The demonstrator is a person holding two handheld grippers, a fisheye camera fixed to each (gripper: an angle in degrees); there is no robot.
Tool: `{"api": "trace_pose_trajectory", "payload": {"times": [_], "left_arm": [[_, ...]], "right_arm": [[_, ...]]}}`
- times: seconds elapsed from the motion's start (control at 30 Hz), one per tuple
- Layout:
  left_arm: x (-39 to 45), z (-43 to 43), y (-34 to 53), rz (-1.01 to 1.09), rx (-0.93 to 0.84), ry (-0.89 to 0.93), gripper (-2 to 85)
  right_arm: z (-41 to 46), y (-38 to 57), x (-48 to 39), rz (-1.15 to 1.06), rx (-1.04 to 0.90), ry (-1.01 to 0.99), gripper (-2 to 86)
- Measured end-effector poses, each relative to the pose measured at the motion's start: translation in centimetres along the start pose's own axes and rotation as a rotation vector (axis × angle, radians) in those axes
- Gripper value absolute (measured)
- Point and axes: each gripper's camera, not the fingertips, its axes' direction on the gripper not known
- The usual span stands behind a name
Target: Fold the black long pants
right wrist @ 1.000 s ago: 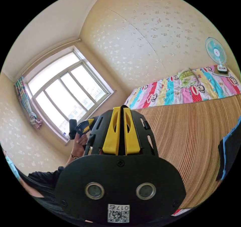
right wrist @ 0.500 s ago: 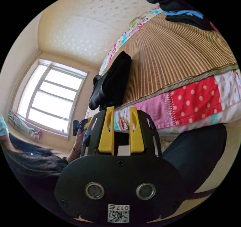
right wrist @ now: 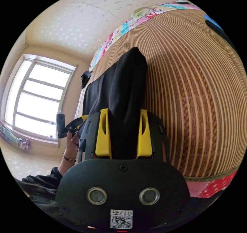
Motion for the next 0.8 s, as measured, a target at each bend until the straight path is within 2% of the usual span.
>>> {"api": "trace_pose_trajectory", "payload": {"times": [0.07,0.23,0.3,0.4,0.47,0.63,0.7,0.8], "left_arm": [[-1.8,0.0,2.0,-0.06,0.02,0.108,14.9],[-7.2,-0.4,7.1,-0.163,0.055,0.373,11.7],[-8.1,-1.0,9.3,-0.241,0.07,0.466,10.5],[-6.1,-1.7,9.8,-0.208,0.053,0.555,10.0],[-3.8,-2.4,8.7,-0.179,0.06,0.565,10.0],[6.8,-3.2,1.0,0.043,0.084,0.563,9.9],[14.7,-2.0,-4.4,0.222,0.063,0.588,9.9],[25.5,1.8,-10.8,0.412,0.017,0.604,10.3]], "right_arm": [[-0.8,2.6,0.8,0.054,0.064,-0.08,15.3],[-2.2,5.3,4.0,0.109,-0.05,-0.355,12.9],[-3.1,6.6,6.3,0.176,-0.039,-0.681,11.8],[-4.1,8.2,7.6,0.262,0.082,-1.014,11.1],[-6.2,7.1,7.0,0.222,0.145,-1.054,10.8],[-18.1,0.1,4.7,-0.037,0.286,-0.905,10.0],[-25.8,-2.9,4.1,-0.16,0.42,-0.83,9.8],[-35.1,-5.6,4.4,-0.222,0.617,-0.672,9.8]]}}
